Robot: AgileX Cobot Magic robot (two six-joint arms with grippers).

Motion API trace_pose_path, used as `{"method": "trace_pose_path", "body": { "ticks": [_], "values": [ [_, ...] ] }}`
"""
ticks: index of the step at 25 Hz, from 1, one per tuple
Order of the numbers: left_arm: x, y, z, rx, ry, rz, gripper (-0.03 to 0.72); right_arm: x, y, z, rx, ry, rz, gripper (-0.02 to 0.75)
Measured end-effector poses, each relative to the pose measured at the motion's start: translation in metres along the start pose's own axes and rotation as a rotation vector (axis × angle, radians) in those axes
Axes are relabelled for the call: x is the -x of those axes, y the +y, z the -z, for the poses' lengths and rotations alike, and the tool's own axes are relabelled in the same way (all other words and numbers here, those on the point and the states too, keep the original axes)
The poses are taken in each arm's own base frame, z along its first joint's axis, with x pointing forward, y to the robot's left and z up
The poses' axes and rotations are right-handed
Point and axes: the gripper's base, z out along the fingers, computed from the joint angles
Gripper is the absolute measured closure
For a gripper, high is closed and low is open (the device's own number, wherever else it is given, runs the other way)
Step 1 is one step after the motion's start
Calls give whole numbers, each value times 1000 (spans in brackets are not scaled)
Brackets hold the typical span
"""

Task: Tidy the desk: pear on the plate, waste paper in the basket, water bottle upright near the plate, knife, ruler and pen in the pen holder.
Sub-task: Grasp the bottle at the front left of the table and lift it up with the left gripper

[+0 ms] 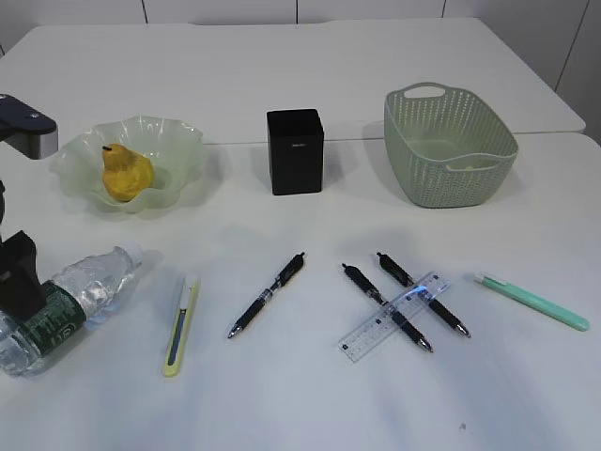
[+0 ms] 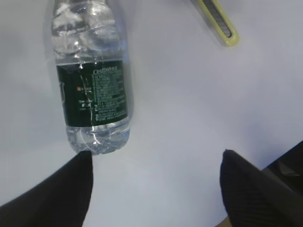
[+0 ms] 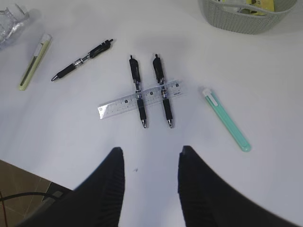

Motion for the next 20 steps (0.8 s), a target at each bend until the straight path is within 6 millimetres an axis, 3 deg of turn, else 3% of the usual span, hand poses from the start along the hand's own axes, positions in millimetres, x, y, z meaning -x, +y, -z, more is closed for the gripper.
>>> {"method": "trace_pose_path", "body": {
  "ticks": [6, 12, 20],
  "values": [
    [9, 11, -15, -49, 17, 6, 95, -14, 19, 4, 41, -3, 94, 416],
    [23, 20, -20, -38, -6, -4, 95, -29, 22, 3, 38, 14, 116, 416],
    [35, 29, -30, -9, -34, -5, 95, -33, 23, 10, 34, -9, 121, 416]
  ]
}}
